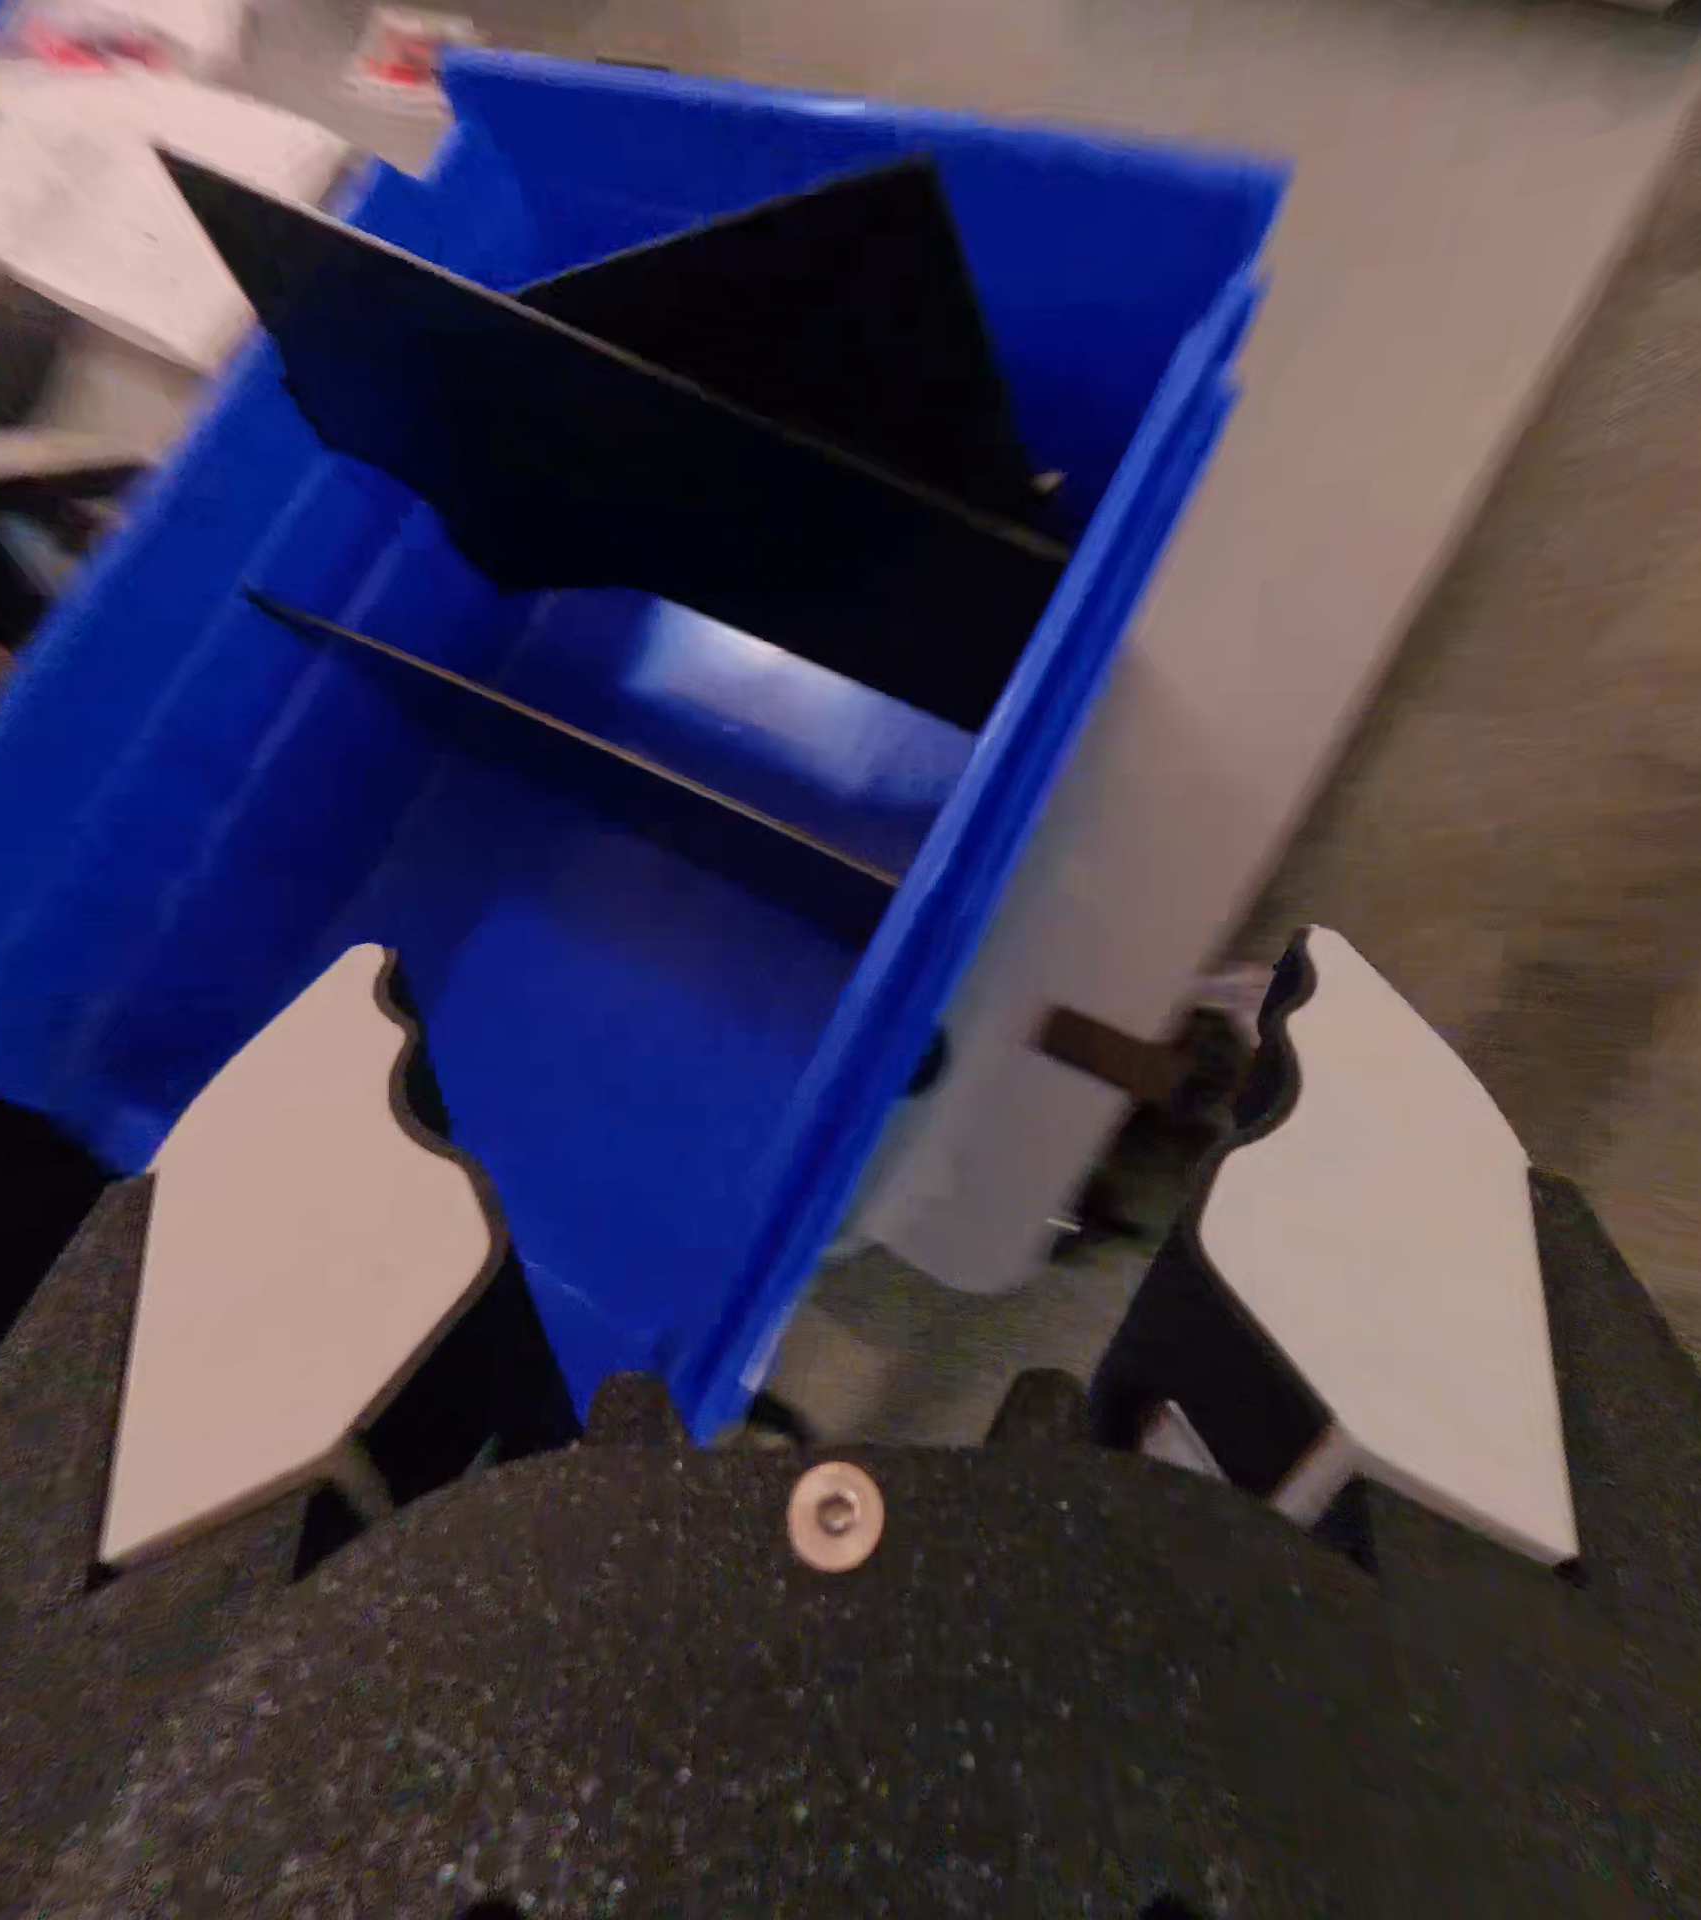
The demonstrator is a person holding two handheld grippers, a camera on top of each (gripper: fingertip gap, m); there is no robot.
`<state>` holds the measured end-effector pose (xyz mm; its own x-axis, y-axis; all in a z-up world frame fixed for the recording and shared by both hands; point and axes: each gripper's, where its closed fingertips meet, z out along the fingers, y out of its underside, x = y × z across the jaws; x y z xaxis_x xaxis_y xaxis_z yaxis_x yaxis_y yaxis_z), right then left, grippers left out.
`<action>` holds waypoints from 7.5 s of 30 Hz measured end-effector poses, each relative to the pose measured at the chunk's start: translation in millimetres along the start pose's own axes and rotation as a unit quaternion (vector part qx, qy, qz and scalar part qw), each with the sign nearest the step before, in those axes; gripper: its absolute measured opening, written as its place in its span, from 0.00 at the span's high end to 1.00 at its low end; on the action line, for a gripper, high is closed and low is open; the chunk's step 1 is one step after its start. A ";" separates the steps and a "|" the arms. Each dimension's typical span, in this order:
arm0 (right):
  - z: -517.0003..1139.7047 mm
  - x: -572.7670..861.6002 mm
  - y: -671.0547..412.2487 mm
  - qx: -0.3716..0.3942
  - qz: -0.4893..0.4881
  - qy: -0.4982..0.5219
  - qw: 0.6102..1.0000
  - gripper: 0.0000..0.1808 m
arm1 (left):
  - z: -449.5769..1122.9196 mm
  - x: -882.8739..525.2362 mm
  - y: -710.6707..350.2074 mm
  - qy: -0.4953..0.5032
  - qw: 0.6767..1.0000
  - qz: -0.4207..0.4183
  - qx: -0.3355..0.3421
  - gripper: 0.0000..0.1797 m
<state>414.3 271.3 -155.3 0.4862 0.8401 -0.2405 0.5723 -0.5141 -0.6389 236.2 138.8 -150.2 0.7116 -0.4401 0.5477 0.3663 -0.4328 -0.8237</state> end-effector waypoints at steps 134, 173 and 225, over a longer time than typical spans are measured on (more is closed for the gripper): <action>15.1 -229.2 -28.7 0.027 -0.234 0.108 0.966 0.35 | -191.6 -59.3 -61.2 -0.015 0.931 0.365 0.010 0.64; 234.8 -450.0 -26.4 0.069 -0.315 -0.236 0.917 0.23 | -454.2 -159.1 -3.6 -0.229 0.909 0.309 -0.161 0.32; 163.2 -277.5 -129.5 0.317 -0.034 0.255 0.913 0.20 | -387.8 -155.6 -111.4 -0.469 0.839 0.218 0.170 0.27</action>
<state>97.5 133.0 -125.0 0.8005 0.5934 0.0843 0.1942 -0.1238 -0.9731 -147.8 -49.7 -86.7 0.9226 0.3835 -0.0407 -0.0141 -0.0718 -0.9973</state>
